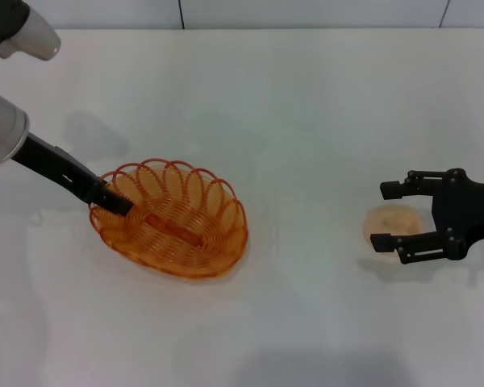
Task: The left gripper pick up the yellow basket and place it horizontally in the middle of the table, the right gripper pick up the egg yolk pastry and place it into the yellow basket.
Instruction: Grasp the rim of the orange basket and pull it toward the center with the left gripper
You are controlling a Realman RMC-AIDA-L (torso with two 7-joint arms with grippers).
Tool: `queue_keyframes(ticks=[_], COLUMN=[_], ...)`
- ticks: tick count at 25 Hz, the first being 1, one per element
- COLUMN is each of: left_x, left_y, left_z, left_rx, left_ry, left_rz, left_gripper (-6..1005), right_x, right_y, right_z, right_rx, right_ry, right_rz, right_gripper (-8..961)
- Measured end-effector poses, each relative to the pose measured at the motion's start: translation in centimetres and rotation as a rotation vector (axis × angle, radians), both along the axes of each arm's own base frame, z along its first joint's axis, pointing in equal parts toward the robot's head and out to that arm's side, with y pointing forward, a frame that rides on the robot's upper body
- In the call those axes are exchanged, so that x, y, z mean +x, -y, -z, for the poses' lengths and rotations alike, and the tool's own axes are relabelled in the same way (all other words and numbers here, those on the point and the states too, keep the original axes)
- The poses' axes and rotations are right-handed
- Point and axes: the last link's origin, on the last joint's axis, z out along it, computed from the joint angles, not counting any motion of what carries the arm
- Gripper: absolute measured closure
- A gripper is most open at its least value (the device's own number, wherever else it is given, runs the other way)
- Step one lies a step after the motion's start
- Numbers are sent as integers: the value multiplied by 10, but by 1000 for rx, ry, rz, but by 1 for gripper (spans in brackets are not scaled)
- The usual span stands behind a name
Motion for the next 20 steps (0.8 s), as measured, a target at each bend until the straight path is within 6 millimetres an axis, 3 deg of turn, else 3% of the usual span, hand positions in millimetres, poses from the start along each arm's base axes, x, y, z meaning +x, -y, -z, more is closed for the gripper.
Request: queue_keyframes(ticks=[7, 20], left_x=[1, 1], left_y=[-3, -5], left_z=[3, 6], left_rx=[6, 21], left_ry=[-14, -22], left_rz=[12, 20], left_gripper=[497, 522], right_x=[0, 0], right_y=[0, 1], right_z=[0, 0], right_rx=[0, -2], right_ry=[0, -1], right_rz=[0, 1], right_gripper=[123, 123])
